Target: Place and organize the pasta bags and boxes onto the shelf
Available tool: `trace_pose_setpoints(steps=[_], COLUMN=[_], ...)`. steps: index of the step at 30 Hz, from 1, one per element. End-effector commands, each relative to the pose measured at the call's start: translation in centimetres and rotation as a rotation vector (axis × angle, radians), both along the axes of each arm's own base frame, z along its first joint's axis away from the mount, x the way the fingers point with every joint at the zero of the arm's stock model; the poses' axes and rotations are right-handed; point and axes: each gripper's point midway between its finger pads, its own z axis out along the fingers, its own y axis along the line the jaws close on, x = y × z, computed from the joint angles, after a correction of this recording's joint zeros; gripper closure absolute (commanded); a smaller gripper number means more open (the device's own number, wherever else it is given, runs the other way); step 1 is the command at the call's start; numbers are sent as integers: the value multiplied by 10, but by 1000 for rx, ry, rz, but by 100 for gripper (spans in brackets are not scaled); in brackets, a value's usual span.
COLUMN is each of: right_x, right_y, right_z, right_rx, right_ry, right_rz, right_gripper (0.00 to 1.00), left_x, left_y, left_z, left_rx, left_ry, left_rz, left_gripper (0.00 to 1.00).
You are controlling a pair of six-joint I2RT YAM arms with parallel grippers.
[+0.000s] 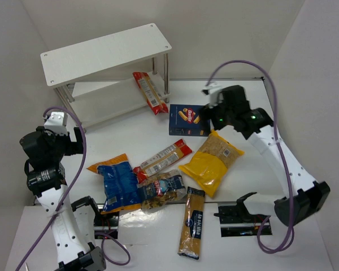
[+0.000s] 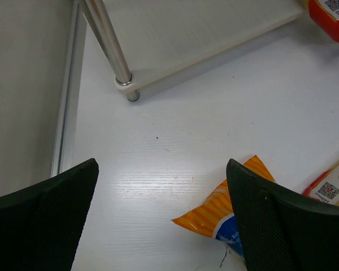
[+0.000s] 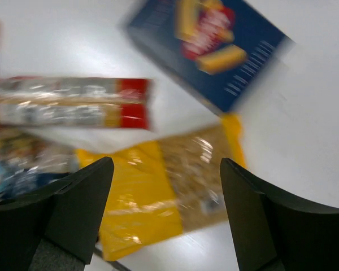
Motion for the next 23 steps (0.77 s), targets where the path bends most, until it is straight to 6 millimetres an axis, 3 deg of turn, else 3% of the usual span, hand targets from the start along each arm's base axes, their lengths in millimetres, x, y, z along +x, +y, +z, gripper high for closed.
trace_pose_setpoints(steps=[1, 2, 4, 5, 7, 10, 12, 16, 19, 23], right_x=[22, 20, 9, 6, -1, -1, -5, -8, -9, -16], right_y=[-73, -104, -127, -139, -147, -177, -195, -206, -201, -214], right_z=[-10, -9, -37, -42, -43, -25, -33, -24, -25, -9], right_rx=[23, 11, -25, -29, 1, 37, 50, 43, 56, 63], right_ry=[-80, -100, -60, -61, -72, -169, -190, -226, -213, -280], right_rz=[-252, -348, -436, -492, -558, -668, -713, -756, -733, -782], right_gripper=[15, 12, 6, 6, 6, 2, 0, 0, 0, 0], left_x=[-2, -2, -3, -3, -3, -3, -4, -4, -4, -7], left_y=[0, 0, -1, -1, -1, -1, -2, -5, -7, -8], left_z=[8, 8, 10, 10, 10, 10, 12, 12, 11, 15], left_rx=[18, 18, 23, 23, 23, 23, 27, 28, 21, 40], left_ry=[-38, -39, -47, -47, -47, -47, -55, -58, -52, -70], left_rz=[1, 1, 1, 1, 1, 1, 1, -22, -30, -33], left_gripper=[1, 1, 1, 1, 1, 1, 1, 1, 1, 1])
